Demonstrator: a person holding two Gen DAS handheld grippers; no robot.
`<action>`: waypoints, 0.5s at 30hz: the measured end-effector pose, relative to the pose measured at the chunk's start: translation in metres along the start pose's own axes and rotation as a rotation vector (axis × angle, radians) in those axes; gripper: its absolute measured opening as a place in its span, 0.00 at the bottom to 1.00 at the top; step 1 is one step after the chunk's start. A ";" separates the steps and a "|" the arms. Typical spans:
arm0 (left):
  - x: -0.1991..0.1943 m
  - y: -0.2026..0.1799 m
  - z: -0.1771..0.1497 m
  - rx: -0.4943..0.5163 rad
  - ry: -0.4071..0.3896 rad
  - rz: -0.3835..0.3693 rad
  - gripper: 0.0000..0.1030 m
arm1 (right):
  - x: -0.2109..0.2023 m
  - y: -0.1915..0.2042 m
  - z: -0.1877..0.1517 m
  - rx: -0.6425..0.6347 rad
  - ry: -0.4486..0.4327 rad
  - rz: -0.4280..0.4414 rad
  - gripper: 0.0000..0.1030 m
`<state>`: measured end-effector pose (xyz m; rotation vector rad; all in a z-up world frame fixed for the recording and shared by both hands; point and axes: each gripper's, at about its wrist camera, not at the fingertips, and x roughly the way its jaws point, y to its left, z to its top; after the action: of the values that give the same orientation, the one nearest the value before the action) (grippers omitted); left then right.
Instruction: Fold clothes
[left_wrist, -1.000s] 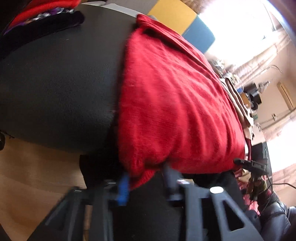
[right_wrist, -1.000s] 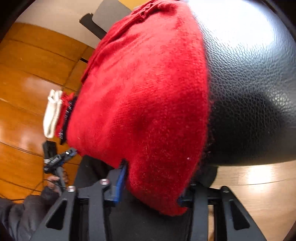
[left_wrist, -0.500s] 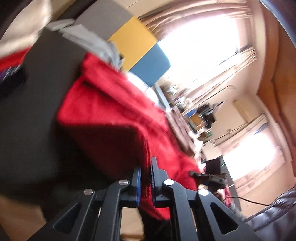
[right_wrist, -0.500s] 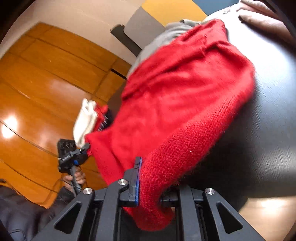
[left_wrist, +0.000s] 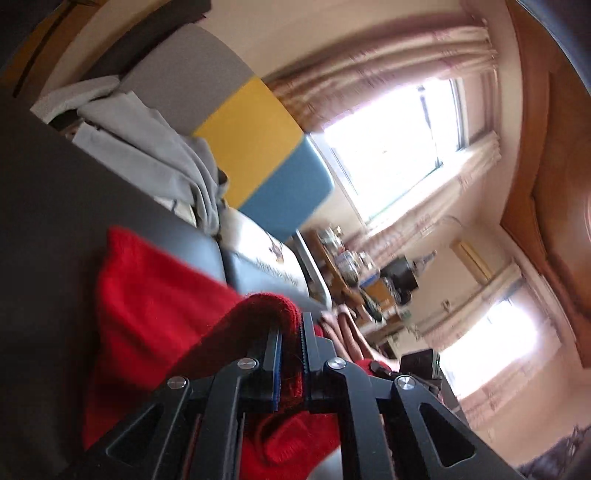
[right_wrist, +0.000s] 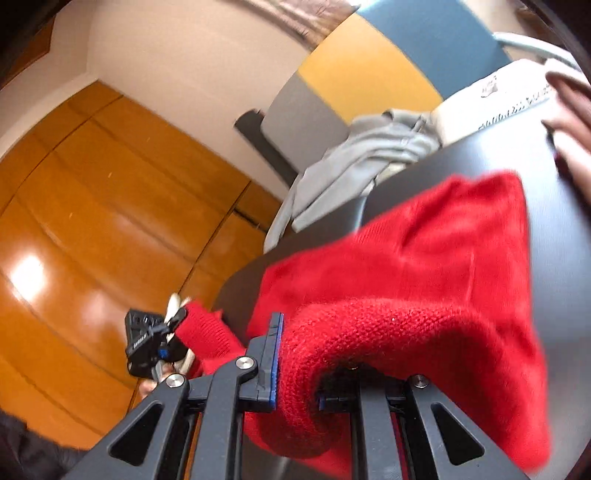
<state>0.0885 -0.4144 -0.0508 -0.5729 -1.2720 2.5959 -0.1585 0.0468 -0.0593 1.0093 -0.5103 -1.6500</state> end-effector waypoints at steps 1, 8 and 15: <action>0.007 0.006 0.008 -0.007 -0.014 0.018 0.07 | 0.004 -0.003 0.012 0.003 -0.008 -0.007 0.14; 0.074 0.091 0.020 -0.143 0.044 0.212 0.07 | 0.058 -0.064 0.055 0.084 0.050 -0.215 0.16; 0.056 0.103 -0.029 -0.157 0.076 0.218 0.07 | 0.064 -0.085 0.023 0.094 0.084 -0.203 0.13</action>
<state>0.0501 -0.4381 -0.1630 -0.8753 -1.4722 2.6292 -0.2293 0.0113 -0.1334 1.2282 -0.4444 -1.7665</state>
